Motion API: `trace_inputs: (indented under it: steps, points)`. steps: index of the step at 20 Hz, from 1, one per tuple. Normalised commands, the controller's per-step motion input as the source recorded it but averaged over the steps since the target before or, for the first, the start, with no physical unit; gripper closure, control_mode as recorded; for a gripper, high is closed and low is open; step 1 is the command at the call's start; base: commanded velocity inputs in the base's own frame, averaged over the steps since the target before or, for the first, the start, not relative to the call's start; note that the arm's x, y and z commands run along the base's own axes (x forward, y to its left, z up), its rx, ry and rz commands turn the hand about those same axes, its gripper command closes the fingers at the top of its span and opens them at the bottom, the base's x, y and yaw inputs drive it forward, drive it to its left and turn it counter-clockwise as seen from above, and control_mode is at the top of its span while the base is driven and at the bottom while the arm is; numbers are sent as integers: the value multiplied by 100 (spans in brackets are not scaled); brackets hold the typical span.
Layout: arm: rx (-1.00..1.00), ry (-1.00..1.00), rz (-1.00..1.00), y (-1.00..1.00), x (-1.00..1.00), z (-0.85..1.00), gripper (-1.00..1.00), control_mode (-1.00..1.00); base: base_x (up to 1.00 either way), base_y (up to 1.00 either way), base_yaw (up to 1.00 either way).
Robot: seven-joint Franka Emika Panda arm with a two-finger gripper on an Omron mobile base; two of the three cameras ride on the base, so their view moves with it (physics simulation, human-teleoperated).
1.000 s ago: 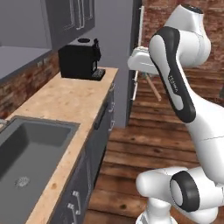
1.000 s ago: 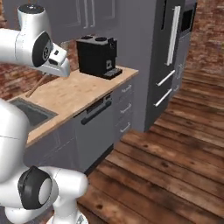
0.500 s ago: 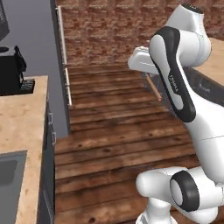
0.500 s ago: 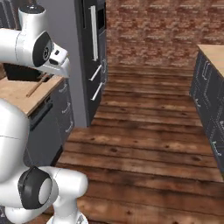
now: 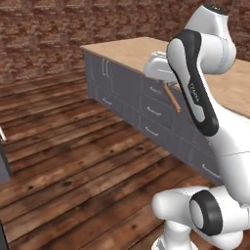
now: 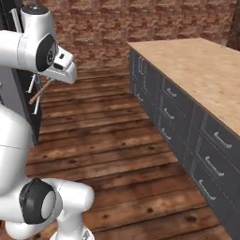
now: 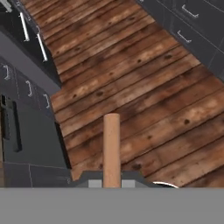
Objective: Take a straw from the drawer in front and place it inside the glass cup on the dining counter.
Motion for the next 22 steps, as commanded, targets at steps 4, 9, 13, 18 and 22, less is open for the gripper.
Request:
trace_inputs:
  steps: [4,9,13,18,22]
  points:
    - [0,0,0,0,0,0,100,100,25,25,-7]
    - [0,0,0,0,0,0,100,100,94,55,15]
    - [0,0,0,0,0,0,100,100,100,43,20]
    - [0,0,0,0,0,0,100,100,100,10,27]
    - [0,0,0,0,0,0,100,100,100,0,33]
